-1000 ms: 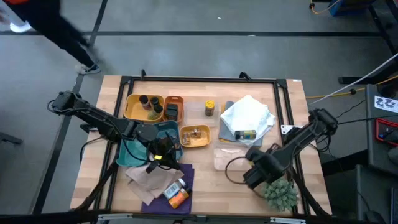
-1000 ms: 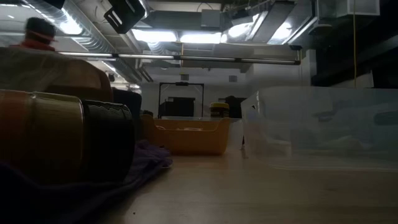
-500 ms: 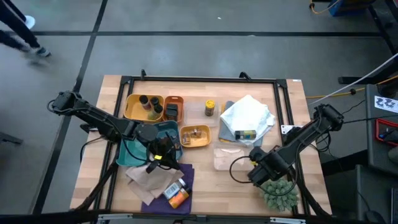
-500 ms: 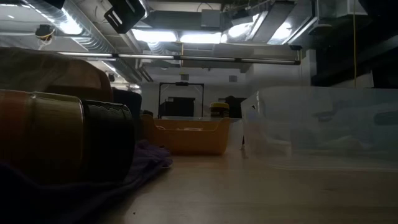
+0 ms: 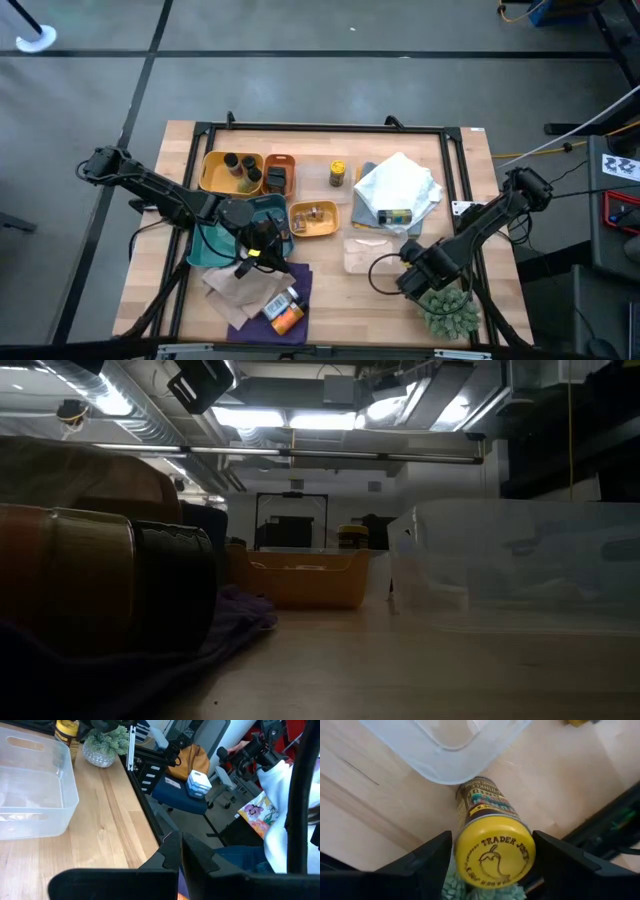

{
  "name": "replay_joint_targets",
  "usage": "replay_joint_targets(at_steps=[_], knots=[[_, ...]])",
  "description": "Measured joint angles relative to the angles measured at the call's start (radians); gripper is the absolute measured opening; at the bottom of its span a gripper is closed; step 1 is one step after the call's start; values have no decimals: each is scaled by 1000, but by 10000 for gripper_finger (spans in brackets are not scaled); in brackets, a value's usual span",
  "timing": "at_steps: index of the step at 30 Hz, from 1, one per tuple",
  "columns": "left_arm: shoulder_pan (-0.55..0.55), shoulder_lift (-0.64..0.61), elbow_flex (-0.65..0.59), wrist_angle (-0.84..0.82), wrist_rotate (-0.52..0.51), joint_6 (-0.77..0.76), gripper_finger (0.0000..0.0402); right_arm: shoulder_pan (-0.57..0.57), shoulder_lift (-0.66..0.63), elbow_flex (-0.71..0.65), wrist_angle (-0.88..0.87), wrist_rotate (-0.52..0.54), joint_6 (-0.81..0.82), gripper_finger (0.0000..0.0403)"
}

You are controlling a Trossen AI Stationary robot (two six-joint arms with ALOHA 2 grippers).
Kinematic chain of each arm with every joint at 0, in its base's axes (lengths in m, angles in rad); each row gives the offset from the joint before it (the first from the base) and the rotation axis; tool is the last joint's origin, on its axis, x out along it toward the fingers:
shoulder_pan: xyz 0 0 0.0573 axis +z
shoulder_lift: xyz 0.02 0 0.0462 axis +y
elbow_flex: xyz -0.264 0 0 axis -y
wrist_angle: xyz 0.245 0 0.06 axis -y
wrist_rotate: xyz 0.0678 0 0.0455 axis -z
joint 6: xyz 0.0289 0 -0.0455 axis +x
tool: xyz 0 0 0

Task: Sort spices by type
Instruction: Put the yellow spice bottle into the top transparent bin

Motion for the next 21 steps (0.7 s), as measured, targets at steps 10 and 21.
replay_joint_targets(at_steps=[10,21], knots=[[0,0,0,0,0,0,4,0,0,-66,125,-14,0,276],[39,-58,0,1,0,72,4,-1,0,-66,177,12,-1,234]])
